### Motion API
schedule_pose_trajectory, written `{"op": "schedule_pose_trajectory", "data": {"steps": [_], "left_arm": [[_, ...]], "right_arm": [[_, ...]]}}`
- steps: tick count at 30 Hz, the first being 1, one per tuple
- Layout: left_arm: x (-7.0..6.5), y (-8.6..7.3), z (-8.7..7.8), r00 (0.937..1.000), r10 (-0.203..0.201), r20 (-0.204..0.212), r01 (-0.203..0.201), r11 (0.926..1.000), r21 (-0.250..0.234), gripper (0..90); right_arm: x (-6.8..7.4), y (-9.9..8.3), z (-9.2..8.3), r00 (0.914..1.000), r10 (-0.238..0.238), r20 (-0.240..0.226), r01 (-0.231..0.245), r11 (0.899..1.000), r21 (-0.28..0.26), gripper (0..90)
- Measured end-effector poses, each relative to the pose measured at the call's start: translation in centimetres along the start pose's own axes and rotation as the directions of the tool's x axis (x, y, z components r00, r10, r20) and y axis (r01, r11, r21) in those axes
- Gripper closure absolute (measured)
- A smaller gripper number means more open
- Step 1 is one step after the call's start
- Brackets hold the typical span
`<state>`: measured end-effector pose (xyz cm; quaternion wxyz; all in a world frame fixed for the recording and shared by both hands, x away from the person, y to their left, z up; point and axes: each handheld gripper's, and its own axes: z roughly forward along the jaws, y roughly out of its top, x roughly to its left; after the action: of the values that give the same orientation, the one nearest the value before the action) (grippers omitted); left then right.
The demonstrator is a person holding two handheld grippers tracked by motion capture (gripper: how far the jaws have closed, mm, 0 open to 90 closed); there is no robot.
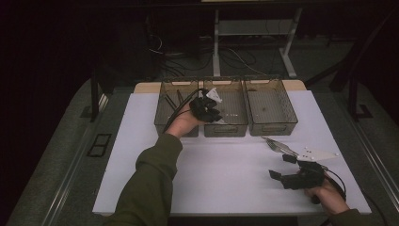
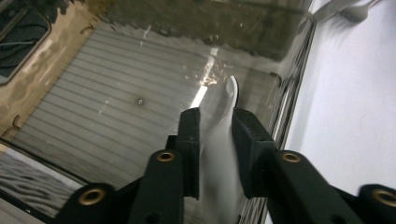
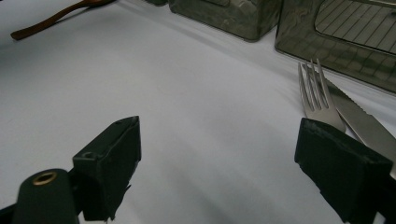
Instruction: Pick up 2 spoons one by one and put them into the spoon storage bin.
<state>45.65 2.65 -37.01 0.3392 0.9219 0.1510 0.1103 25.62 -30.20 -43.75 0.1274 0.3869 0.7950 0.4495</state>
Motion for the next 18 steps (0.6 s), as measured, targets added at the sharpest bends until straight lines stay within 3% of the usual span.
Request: {"op": "schedule_pose_trajectory", "data": {"steps": [10,11,18], "left_arm": [[-0.1,0.2,-1.2,0.9986,-0.045,0.027,0.047,0.9969,-0.063,56.2],[-0.2,0.2,-1.3,0.9973,-0.066,0.031,0.069,0.9944,-0.081,55.2],[-0.8,0.4,-2.9,0.9963,-0.07,0.049,0.076,0.99,-0.119,46.4]], "right_arm": [[0.0,0.0,0.0,1.0,0.0,0.0,0.0,1.0,0.0,14.0],[0.0,0.0,0.0,1.0,0.0,0.0,0.0,1.0,0.0,14.0],[0.0,0.0,0.0,1.0,0.0,0.001,0.0,1.0,-0.001,14.0]]}}
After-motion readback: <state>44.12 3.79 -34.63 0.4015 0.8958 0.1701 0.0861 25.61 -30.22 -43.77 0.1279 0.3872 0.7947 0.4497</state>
